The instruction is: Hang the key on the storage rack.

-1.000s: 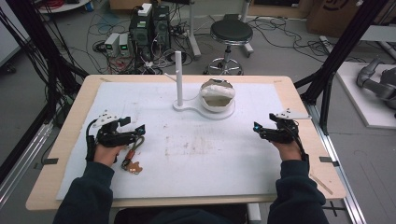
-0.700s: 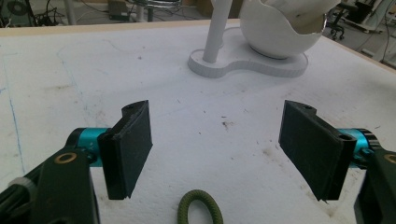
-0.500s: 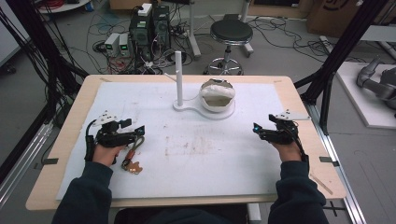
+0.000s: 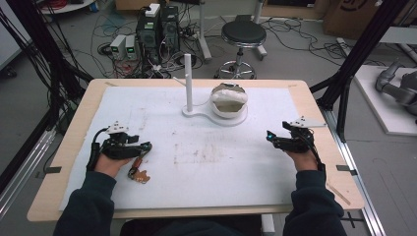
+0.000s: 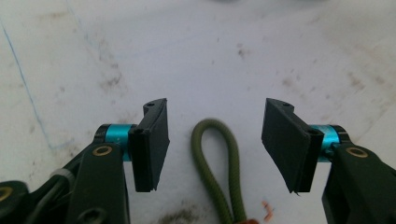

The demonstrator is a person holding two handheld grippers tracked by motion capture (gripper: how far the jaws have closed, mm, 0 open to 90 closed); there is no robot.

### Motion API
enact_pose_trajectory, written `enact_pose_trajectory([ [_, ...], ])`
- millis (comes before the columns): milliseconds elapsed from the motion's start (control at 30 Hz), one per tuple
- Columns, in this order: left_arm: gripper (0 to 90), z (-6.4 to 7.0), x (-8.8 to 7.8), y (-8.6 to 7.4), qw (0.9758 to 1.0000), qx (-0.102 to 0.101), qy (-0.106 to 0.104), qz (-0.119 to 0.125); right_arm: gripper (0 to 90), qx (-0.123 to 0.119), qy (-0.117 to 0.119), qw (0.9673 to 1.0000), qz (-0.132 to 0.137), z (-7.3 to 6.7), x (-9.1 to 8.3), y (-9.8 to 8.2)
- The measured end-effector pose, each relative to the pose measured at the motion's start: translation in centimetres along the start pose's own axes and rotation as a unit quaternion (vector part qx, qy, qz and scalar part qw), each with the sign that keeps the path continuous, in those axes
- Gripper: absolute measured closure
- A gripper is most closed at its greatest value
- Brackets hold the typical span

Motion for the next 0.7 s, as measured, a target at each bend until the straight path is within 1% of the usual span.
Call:
enact_pose_trajectory([
  [100, 46.8, -0.09, 0.43, -0.28, 0.9992, 0.007, 0.009, -0.037, 24.3, -0.003, 0.001, 1.0, -0.002, -0.1, 0.07, 0.0],
  [133, 48.5, -0.06, 0.61, -0.36, 0.999, 0.008, 0.012, -0.043, 24.4, -0.003, 0.001, 1.0, -0.002, -0.12, 0.08, 0.0],
  [200, 50.8, 0.01, 0.75, -0.38, 0.9986, 0.009, 0.008, -0.051, 24.4, -0.003, 0.001, 1.0, -0.002, -0.13, 0.07, -0.01],
  [233, 55.7, 0.12, 0.83, -0.41, 0.9983, 0.014, 0.011, -0.056, 24.4, -0.003, 0.001, 1.0, -0.002, -0.14, 0.06, -0.01],
  [267, 58.9, 0.25, 0.91, -0.43, 0.9978, 0.021, 0.017, -0.061, 24.4, -0.004, 0.001, 1.0, -0.002, -0.12, 0.04, -0.03],
  [333, 60.9, 0.46, 1.0, -0.39, 0.997, 0.03, 0.028, -0.066, 24.5, -0.003, 0.002, 1.0, -0.003, -0.12, 0.02, -0.04],
  [367, 63.3, 0.45, 0.99, -0.38, 0.9968, 0.032, 0.031, -0.067, 24.6, -0.002, 0.002, 1.0, -0.002, -0.1, 0.05, -0.06],
  [433, 69.5, 0.4, 0.95, -0.36, 0.9969, 0.029, 0.037, -0.064, 24.7, -0.002, 0.002, 1.0, -0.003, -0.11, 0.06, -0.07],
  [467, 74.8, 0.39, 0.95, -0.35, 0.997, 0.028, 0.035, -0.062, 24.7, -0.002, 0.002, 1.0, -0.002, -0.12, 0.07, -0.07],
  [533, 76.5, 0.35, 0.96, -0.29, 0.9972, 0.028, 0.031, -0.063, 24.8, -0.001, 0.002, 1.0, -0.003, -0.16, 0.06, -0.06],
  [633, 77.1, 0.32, 1.02, -0.01, 0.9989, 0.021, 0.026, -0.034, 24.8, -0.002, 0.002, 1.0, -0.003, -0.11, 0.05, -0.07],
  [667, 77.2, 0.28, 0.91, 0.17, 0.9994, 0.02, 0.021, -0.019, 24.8, -0.001, 0.002, 1.0, -0.003, -0.11, 0.06, -0.07],
  [700, 77.3, 0.25, 0.85, 0.36, 0.9998, 0.013, 0.014, 0.004, 24.8, -0.001, 0.002, 1.0, -0.003, -0.11, 0.05, -0.08],
])
Point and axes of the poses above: each handheld gripper's, and its own axes: x roughly forward along the jaws, y roughly out of its top, z roughly to its right, the point moved 1 cm from there along x, roughly forward along the jaws, and after that the axes turned 10 degrees about -y, right-handed, at the moved point
